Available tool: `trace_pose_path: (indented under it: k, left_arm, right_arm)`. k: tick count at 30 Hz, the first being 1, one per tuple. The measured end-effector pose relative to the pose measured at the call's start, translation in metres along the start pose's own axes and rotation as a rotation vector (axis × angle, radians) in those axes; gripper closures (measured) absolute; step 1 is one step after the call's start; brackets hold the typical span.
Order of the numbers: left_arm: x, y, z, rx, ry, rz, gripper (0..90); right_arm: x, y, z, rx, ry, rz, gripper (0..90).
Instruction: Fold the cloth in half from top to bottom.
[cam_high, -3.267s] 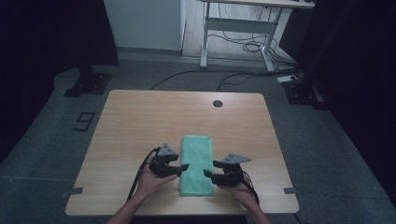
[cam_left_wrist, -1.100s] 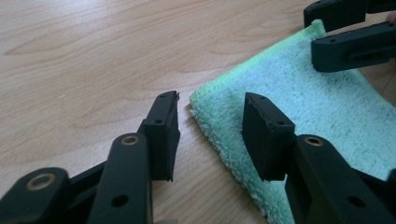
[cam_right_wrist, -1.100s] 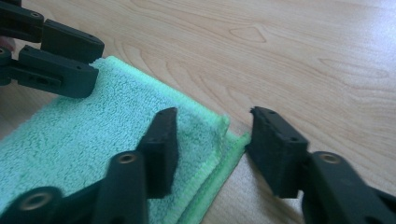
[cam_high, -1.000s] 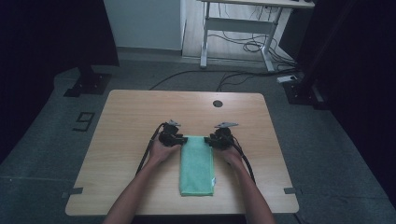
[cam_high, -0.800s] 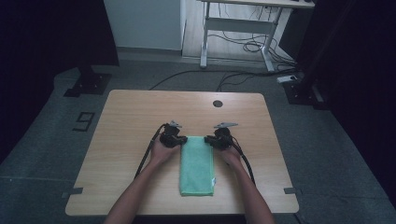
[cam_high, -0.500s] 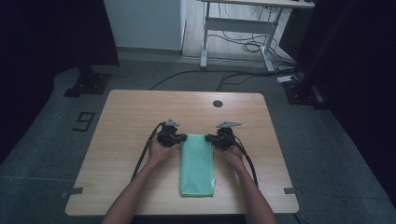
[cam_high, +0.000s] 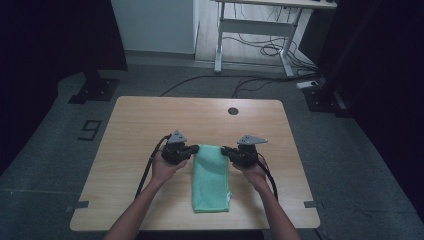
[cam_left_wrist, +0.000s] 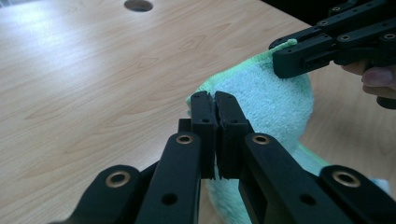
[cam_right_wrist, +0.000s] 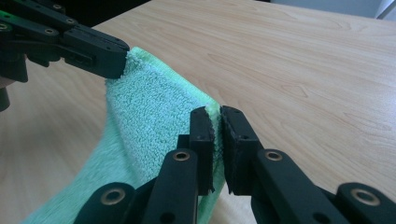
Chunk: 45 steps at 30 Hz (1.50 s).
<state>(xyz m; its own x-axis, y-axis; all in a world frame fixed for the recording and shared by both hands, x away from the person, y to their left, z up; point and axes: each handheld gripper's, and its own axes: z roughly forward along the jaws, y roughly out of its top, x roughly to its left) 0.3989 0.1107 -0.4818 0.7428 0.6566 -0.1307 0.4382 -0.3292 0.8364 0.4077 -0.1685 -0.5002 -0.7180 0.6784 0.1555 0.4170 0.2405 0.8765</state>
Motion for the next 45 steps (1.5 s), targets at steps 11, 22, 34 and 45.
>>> trace_pose_path:
  k: [11, 22, 34, 45]
  left_arm:
    - [-0.015, -0.013, -0.007, -0.001, -0.003, 0.042, 86.9]
    - [-0.040, -0.040, -0.023, 0.015, -0.028, 0.064, 86.9]
    - [-0.066, -0.071, -0.042, 0.027, -0.062, 0.072, 86.0]
    - [-0.090, -0.105, -0.044, 0.119, -0.106, 0.118, 68.4]
  right_arm:
    - [0.009, -0.010, -0.012, -0.014, 0.009, -0.026, 81.8]
    - [0.030, -0.032, -0.028, 0.000, 0.065, -0.044, 81.7]
    - [0.059, -0.062, -0.046, 0.034, 0.140, -0.053, 81.0]
    - [0.081, -0.093, -0.058, 0.131, 0.182, -0.098, 69.5]
